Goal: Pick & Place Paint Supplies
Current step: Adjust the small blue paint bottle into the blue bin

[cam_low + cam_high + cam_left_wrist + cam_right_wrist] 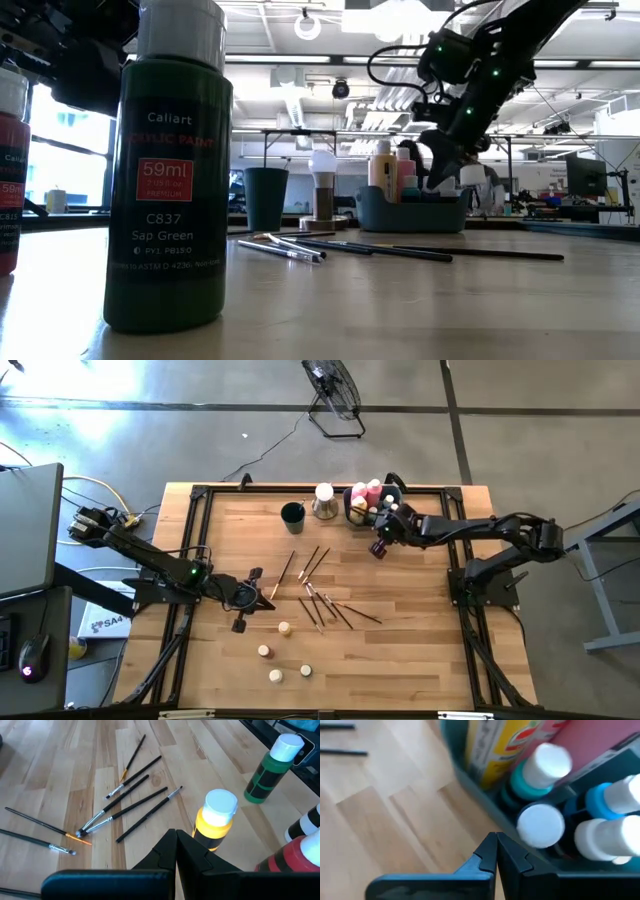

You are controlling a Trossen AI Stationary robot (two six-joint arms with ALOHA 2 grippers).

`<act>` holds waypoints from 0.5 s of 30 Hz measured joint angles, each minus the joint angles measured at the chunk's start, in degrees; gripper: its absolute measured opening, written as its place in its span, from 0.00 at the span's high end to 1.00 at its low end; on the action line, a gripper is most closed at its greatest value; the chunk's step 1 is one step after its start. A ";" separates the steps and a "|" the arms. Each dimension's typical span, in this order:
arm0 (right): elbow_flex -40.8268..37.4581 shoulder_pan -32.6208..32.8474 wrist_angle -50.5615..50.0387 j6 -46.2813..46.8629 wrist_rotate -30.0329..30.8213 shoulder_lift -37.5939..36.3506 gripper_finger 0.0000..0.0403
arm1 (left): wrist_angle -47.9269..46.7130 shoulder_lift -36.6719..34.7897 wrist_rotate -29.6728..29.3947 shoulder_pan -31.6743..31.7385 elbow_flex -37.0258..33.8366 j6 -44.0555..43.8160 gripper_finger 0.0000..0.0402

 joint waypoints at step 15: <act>0.00 -0.80 1.43 -0.27 3.75 0.02 1.00 | 0.00 0.00 0.02 0.00 0.00 -0.02 0.99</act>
